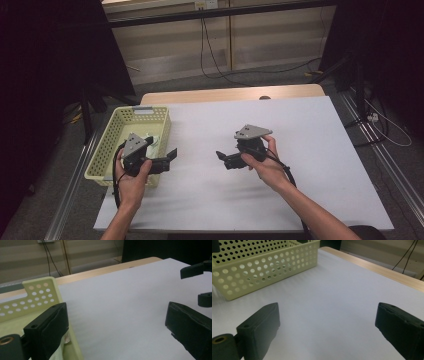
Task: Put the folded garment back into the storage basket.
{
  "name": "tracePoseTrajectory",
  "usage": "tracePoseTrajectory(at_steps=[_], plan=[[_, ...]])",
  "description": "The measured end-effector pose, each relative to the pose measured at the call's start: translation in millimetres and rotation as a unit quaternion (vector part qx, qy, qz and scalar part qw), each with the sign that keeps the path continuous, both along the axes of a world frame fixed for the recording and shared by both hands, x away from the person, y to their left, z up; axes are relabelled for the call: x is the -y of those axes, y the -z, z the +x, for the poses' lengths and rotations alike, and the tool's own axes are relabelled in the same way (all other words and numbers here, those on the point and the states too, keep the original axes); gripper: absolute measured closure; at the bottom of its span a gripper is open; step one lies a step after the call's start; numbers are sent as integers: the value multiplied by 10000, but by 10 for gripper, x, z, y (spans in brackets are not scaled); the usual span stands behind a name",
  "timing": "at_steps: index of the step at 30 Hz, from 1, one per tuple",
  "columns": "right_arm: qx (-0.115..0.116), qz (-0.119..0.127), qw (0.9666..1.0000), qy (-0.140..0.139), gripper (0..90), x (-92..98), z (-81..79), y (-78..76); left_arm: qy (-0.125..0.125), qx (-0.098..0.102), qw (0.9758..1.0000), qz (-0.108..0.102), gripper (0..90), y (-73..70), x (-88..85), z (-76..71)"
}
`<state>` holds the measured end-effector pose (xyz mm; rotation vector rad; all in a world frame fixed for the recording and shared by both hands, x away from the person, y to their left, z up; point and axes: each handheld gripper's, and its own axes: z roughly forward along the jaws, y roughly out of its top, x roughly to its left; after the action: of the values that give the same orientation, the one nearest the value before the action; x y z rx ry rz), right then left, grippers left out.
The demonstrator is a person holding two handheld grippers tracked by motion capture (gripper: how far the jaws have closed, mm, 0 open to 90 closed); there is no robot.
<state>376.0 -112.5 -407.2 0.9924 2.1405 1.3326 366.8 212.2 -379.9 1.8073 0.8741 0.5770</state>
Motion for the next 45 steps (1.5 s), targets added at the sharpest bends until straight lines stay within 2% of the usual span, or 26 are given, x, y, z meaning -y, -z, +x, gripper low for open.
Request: tracePoseTrajectory(at_steps=[2, 4, 10, 16, 19, 26, 30, 34, 36, 38, 45], plan=[[-22, 13, 10000, 64, 53, 76, -25, 14, 30, 4, 10000, 4, 51, 21, 28, -23], [-20, 8, 9999, 132, 53, 152, -54, 36, -102, 50, 9999, -25, 50, 48, 56, -57], [-67, 10, 9995, 313, 53, 364, -158, 83, 91, 20, 9999, -81, 48, 81, 106, -91], [3, 51, 9985, 547, 53, 569, -277, 109, 154, -4, 9998, -124, 46, 129, 130, -126], [-5, 42, 9979, 651, 53, 665, -335, 118, 69, 69, 10000, -18, 46, 140, 143, -131], [-6, 63, 9955, 946, 53, 905, -469, 130, 175, 23, 9998, 44, 42, 170, 148, -179], [29, 63, 9944, 1059, 53, 1011, -555, 115, 203, -5, 9997, 161, 39, 231, 149, -224], [7, 19, 9930, 1183, 53, 1126, -640, 156, 152, -30, 9998, 79, 39, 256, 119, -267], [-9, 12, 9922, 1250, 53, 1179, -673, 179, 74, -72, 9998, 144, 39, 269, 104, -291], [-8, 13, 9911, 1330, 54, 1218, -699, 185, 63, -111, 9999, 60, 41, 283, 89, -312], [93, 58, 9887, 1498, 54, 1354, -832, 202, 43, -56, 9999, 77, 41, 315, 55, -366]])
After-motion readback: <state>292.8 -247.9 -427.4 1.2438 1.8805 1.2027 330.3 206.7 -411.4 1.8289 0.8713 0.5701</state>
